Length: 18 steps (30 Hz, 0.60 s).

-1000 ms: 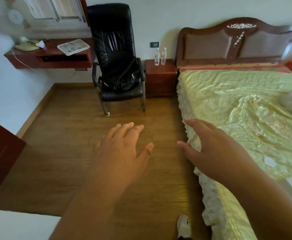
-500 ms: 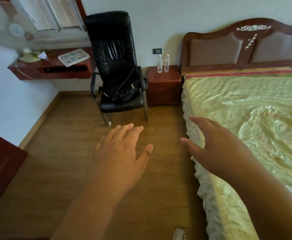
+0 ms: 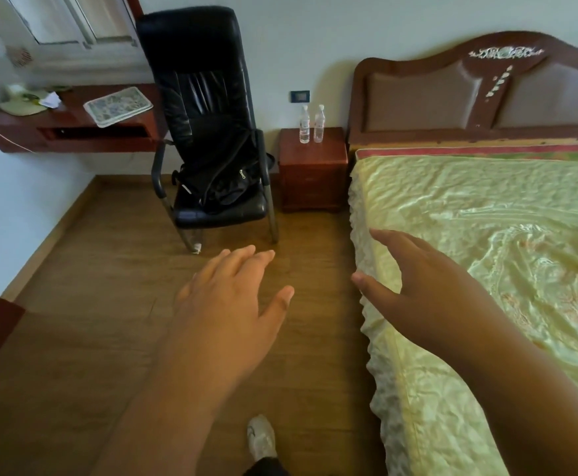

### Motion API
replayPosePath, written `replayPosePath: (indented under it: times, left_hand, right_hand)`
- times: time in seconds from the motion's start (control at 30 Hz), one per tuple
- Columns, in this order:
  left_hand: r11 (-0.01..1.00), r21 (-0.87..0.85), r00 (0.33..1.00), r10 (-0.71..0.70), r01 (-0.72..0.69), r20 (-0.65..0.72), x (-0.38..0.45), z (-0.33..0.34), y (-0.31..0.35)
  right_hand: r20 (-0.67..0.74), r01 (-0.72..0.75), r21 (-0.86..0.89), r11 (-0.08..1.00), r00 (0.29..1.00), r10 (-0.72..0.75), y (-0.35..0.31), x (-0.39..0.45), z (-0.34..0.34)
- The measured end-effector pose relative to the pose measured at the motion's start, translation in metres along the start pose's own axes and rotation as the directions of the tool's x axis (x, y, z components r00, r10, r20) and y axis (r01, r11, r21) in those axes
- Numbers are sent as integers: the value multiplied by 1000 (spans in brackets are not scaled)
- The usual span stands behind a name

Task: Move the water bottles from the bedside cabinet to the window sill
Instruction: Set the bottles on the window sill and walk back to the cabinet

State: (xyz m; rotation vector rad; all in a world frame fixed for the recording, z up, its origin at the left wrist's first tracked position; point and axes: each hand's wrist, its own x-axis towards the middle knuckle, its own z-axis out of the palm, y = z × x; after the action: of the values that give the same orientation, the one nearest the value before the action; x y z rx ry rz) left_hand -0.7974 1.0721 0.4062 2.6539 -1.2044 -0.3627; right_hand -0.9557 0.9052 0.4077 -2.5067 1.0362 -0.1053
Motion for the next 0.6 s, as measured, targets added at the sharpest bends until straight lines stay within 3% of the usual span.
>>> replayPosePath:
  times: [0.6]
  left_hand:
    - [963, 8, 963, 269, -269, -11, 273, -25, 10]
  right_hand:
    - [-106, -197, -17, 980, 975, 194, 7, 207, -30]
